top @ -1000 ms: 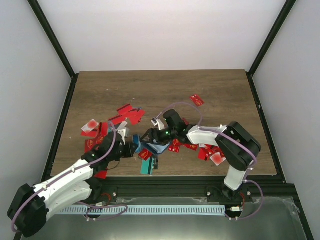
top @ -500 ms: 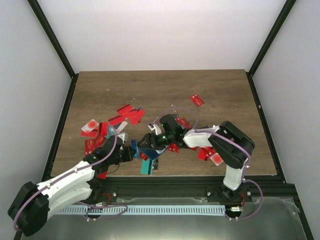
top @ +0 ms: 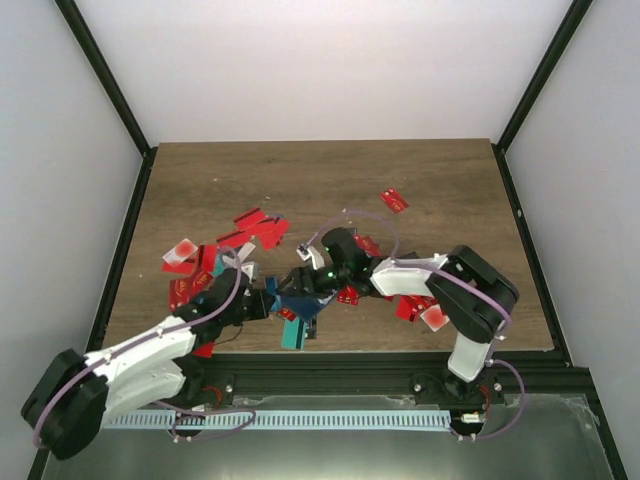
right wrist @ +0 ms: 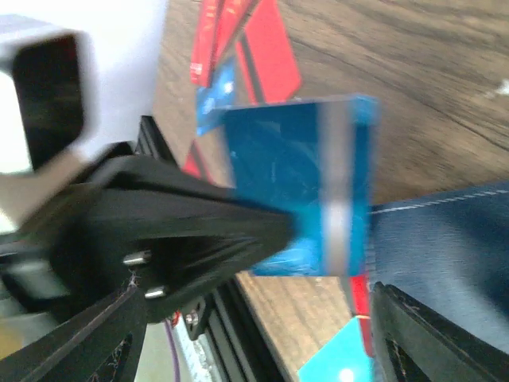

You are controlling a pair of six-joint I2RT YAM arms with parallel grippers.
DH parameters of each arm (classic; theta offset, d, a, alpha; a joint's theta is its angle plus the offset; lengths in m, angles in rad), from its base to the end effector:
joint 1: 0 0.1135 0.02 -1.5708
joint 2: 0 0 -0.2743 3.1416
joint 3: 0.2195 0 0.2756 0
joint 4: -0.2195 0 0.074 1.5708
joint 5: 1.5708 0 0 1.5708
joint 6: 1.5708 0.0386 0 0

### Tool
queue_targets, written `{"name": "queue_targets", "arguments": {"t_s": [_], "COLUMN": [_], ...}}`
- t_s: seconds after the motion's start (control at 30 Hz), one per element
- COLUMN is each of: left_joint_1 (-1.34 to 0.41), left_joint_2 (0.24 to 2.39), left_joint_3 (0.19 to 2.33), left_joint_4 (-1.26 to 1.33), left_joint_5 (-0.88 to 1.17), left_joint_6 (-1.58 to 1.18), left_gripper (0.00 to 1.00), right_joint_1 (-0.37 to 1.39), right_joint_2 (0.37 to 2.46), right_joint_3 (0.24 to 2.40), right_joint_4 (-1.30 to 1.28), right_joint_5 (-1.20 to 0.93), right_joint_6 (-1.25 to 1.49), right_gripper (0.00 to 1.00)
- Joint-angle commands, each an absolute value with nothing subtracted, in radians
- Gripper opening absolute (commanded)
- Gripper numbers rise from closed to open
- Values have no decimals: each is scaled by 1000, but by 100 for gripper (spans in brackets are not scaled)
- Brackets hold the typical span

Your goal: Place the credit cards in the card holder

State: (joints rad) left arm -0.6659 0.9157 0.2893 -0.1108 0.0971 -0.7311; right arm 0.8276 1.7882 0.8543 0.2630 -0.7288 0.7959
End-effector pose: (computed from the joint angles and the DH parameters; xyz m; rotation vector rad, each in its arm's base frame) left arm 0.1465 -0.1198 0.1464 -0.0271 2.4478 -0.7879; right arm 0.2300 0.2883 0.1369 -0.5135 2.5593 1.5734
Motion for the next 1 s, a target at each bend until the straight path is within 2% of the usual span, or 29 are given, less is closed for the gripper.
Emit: {"name": "queue_targets", "arguments": {"t_s": [0.0,0.17,0.4,0.57,0.77,0.97], "left_joint_1": [-661,-661,-661,-661,-661,-661], "left_joint_2": [1030,1098,1062,1061,1061,1059], "left_joint_3": [314,313,296,295,290,291], "left_joint_4": [-18,-1,-30,-34,-29,-31], "left_joint_5": [130,145,120,120,125,132], "left_joint_6": [-710,-705,-703,-703,-704,-703], "left_gripper": [4,4,4,4,4,4], "right_joint_1": [834,829,818,816,790,770], "right_joint_2": [1670,1562,1484,1488,1458,1450], "right_joint_3": [916,924,882,826,742,668], "right_joint_4": [164,47,-108,-109,-118,-33], "right_joint_5": [-719,-596,-219,-229,-168,-273], "right_joint_6": [710,669,640,668,746,815], "right_gripper": [79,79,75,74,78,79]}}
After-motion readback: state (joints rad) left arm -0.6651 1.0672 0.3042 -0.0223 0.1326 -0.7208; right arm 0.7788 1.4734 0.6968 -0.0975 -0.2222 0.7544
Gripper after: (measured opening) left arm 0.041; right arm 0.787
